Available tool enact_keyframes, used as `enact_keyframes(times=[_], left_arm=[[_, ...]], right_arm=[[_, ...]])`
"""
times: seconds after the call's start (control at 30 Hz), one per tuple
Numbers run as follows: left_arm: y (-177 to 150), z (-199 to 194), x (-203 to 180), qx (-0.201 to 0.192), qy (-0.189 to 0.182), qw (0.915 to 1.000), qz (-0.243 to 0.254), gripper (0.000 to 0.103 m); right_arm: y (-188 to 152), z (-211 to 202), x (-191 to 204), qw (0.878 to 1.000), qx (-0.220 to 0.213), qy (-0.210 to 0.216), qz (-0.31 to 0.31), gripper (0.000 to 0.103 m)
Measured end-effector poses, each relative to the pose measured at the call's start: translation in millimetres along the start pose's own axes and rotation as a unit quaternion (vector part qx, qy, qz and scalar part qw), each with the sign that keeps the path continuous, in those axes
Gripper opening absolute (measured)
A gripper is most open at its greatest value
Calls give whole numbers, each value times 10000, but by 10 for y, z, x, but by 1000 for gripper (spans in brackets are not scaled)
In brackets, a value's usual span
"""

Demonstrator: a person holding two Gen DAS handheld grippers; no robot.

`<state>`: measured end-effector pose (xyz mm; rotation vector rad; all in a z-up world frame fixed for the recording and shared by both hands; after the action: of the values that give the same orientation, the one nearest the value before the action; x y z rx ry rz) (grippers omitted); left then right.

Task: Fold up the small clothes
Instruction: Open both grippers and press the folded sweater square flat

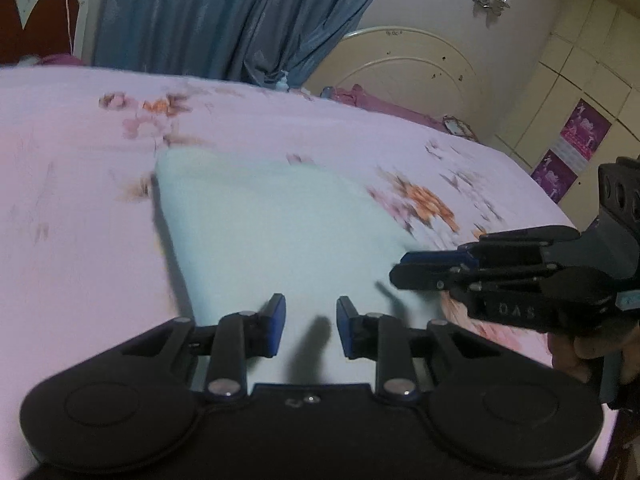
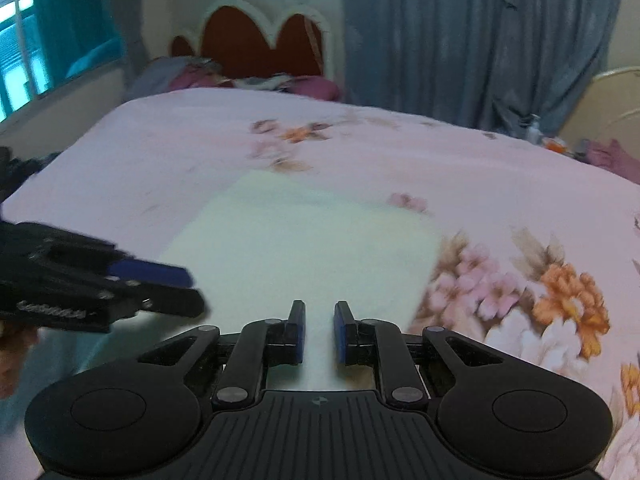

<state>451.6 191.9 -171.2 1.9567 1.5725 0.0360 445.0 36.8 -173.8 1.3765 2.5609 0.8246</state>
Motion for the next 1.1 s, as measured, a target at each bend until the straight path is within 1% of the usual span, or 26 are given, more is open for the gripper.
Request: enact_keyframes(times=[0.07, 0.17, 0.2, 0.27, 0.3, 0.37, 0.43, 0.5, 0.57, 0.67, 0.77, 0.93, 1.03, 1.1], left_arm=[[-148, 5, -41, 69, 38, 10000, -54, 26], [-302, 31, -42, 100, 55, 9997, -221, 26], [-323, 30, -29, 89, 47, 9996, -277, 26], [-342, 11, -27, 50, 126, 9994, -314, 26], [-347, -8, -34, 35, 153, 9993, -337, 26], [-367, -68, -66, -45, 140, 9991, -397, 26], [-401, -106, -91, -98, 177, 9989, -423, 26], [-442, -138, -105, -139, 214, 9984, -504, 26], [-483, -168, -122, -139, 282, 9980, -541, 26], [-555, -189, -135, -106, 379, 9978, -539, 26], [-627, -189, -134, -88, 457, 9975, -535, 26], [-693, -248, -167, -164, 590, 9964, -590, 26], [-721, -275, -181, -160, 661, 9958, -611, 26], [-745, -240, -180, -92, 714, 9955, -623, 26]], right_arm=[[-136, 24, 96, 9998, 156, 64, -74, 15], [-360, 141, 113, 9988, 445, -164, -97, 15], [-427, 160, 87, 9986, 474, -227, -40, 15], [-474, 131, 58, 9987, 436, -247, 82, 15], [-479, 102, 53, 9984, 439, -326, 115, 15], [-480, 20, 85, 9984, 387, -387, 113, 15], [-509, -104, 171, 9993, 242, -280, 77, 15], [-563, -186, 267, 9997, 186, -169, 10, 15], [-627, -194, 342, 9995, 247, -184, -83, 15], [-743, -75, 335, 9982, 496, -329, -53, 15], [-776, -41, 287, 9982, 488, -346, 33, 15], [-776, -91, 260, 9982, 468, -363, 79, 15], [-795, -156, 200, 9981, 405, -365, 275, 15], [-838, -129, 142, 9974, 496, -347, 385, 15]])
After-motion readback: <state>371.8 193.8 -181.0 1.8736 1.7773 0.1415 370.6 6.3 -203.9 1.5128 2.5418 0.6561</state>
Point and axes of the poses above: each gripper's, at about its wrist camera, not at the fingertips, and z roughly the way its jaws point, x to its left, y to its top, the point moved 7 cm from there along z, roughly the way its jaws point, and after that the axes turned 15 degrees about x, right-handed, at the moved point
